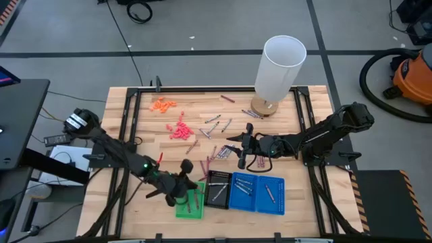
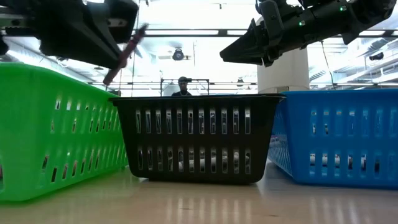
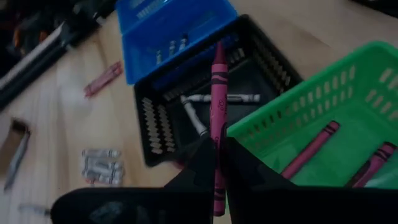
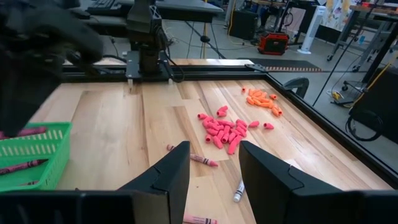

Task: Sort crayons
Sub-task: Put the red crayon into the green bin

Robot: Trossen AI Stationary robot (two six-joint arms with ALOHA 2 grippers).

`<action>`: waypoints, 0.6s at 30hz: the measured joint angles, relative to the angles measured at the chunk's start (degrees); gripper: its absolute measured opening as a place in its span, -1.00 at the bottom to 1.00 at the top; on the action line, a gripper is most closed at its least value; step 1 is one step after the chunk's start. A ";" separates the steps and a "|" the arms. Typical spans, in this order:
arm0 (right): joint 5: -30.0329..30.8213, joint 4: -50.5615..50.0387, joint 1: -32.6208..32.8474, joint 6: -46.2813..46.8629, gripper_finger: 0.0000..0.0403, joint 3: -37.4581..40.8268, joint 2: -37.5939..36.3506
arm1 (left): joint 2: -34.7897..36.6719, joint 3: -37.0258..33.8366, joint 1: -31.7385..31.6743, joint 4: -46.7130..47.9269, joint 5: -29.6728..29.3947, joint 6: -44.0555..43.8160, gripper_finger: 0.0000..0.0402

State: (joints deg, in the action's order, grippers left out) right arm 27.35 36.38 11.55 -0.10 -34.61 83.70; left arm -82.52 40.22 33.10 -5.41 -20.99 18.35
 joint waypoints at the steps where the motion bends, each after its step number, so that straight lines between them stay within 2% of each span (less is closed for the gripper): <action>1: -0.02 0.00 0.00 0.00 -0.27 0.00 0.00 | -0.60 0.30 0.57 0.04 0.46 2.41 -0.94; 6: -0.02 0.09 0.00 0.04 -0.27 0.00 0.00 | -4.44 1.15 2.92 0.20 1.06 12.21 -0.93; 12: -0.02 0.21 0.00 0.02 -0.27 0.00 0.00 | -8.30 1.13 3.40 1.40 0.91 15.81 -0.79; 18: -0.02 0.24 0.00 0.02 -0.27 0.00 0.00 | -7.55 1.13 3.50 1.45 -0.56 15.96 -0.57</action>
State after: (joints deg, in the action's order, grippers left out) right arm 27.33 36.62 11.55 -0.08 -34.61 83.70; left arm -90.07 41.34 36.60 -3.96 -21.56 34.30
